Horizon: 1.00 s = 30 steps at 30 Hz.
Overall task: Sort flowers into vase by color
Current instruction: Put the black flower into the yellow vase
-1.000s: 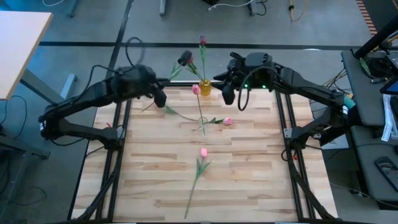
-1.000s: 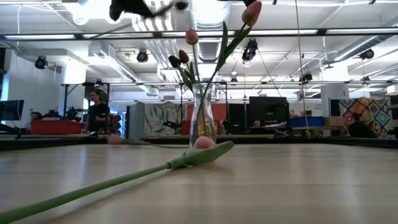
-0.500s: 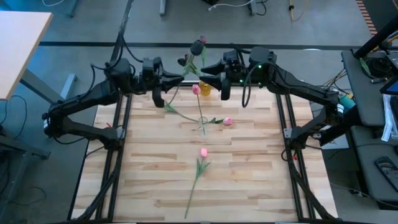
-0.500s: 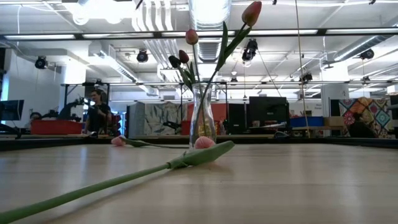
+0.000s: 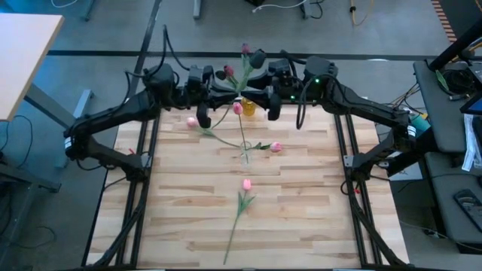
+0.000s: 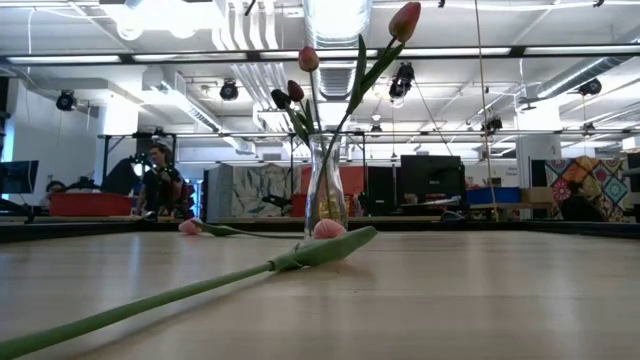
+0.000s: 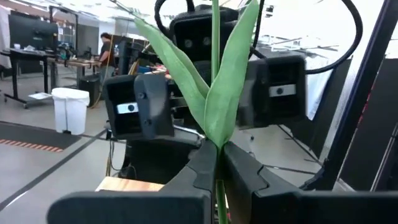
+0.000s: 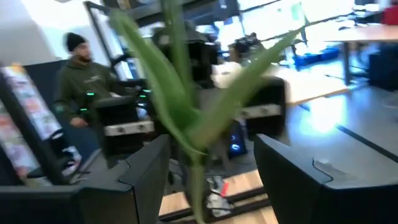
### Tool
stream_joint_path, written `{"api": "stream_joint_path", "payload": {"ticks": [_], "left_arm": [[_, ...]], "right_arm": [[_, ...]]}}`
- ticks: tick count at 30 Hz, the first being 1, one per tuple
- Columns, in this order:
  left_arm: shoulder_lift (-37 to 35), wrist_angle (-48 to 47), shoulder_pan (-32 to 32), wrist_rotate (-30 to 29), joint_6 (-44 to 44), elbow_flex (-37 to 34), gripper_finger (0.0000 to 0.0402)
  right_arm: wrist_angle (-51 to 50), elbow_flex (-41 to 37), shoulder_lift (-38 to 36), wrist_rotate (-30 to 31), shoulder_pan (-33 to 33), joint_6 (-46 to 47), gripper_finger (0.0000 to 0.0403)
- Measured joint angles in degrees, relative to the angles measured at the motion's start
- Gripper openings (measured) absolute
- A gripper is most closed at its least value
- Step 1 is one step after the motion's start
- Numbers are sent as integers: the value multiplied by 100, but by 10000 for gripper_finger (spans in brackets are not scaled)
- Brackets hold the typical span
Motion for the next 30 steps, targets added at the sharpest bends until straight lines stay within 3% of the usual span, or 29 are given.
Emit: {"api": "stream_joint_path", "payload": {"ticks": [3,10,14,20,30], "left_arm": [[136,12,0,4,1,119,0],[310,5,0,109,-42,249,0],[315,1,2,109,-60,267,1],[306,-19,2,105,-210,243,26],[114,-462,11,10,-146,249,101]], "right_arm": [[145,0,0,-267,19,-4,224],[148,0,0,-231,37,-13,207],[146,0,0,-122,35,-32,149],[145,0,0,-121,35,-218,27],[128,0,-68,-121,35,-328,19]]}}
